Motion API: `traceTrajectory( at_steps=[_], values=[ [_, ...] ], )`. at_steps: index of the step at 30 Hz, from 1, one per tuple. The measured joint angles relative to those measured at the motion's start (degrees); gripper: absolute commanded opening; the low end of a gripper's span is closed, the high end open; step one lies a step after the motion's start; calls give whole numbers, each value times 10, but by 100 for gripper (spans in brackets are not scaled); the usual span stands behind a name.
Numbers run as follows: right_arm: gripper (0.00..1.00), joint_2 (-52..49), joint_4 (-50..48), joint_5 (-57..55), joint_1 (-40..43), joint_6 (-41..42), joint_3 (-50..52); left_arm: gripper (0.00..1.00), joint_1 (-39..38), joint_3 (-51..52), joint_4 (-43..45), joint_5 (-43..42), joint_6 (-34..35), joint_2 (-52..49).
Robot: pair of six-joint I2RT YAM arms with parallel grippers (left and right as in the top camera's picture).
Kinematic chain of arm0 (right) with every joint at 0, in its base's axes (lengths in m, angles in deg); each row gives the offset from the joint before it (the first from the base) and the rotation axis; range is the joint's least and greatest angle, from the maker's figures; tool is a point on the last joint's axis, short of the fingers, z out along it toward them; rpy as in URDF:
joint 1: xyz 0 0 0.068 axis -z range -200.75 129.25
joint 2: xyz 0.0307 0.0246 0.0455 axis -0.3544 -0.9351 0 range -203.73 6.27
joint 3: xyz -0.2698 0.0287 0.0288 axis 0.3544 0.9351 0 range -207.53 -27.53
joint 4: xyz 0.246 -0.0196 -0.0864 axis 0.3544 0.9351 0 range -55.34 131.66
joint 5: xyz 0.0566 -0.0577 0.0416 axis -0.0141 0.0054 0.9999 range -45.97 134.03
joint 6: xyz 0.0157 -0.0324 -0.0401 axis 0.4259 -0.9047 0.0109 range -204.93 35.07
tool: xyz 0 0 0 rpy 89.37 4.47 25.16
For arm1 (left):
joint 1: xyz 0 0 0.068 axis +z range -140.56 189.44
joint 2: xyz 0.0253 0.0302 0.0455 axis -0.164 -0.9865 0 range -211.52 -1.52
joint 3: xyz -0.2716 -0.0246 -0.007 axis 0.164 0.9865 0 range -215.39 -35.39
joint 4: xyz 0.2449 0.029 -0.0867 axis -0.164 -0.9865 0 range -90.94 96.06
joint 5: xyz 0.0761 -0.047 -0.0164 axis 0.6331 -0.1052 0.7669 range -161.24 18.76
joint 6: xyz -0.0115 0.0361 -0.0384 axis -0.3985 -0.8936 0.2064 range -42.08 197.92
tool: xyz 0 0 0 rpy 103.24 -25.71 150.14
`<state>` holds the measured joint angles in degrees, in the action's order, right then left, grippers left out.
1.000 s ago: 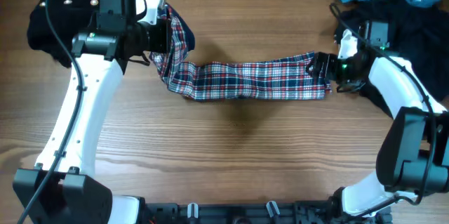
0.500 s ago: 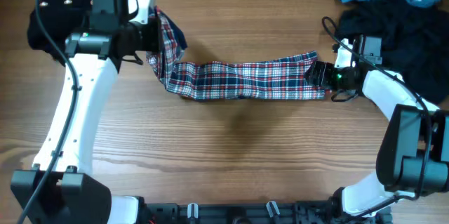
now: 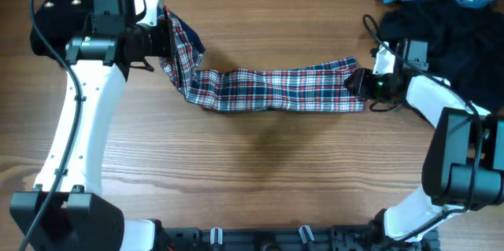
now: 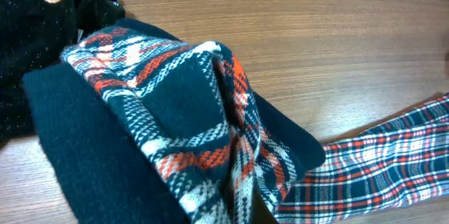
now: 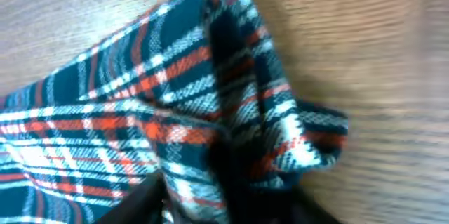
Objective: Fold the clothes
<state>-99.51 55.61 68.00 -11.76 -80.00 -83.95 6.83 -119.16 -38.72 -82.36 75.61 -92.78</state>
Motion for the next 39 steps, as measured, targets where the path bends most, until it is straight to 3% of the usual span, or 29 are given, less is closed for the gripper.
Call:
traceTrajectory(
  at_steps=[1,13,24,39],
  values=[
    [4,-2,2,5,0,0,1,4,0,0,0,0,0,0],
    [4,-4,60,41,0,9,-12,4,16,0,0,0,0,0],
    [4,100,144,76,-13,-3,-69,4,18,0,0,1,0,0],
    [4,120,81,101,-226,33,-89,4,18,0,2,-7,0,0]
  ],
)
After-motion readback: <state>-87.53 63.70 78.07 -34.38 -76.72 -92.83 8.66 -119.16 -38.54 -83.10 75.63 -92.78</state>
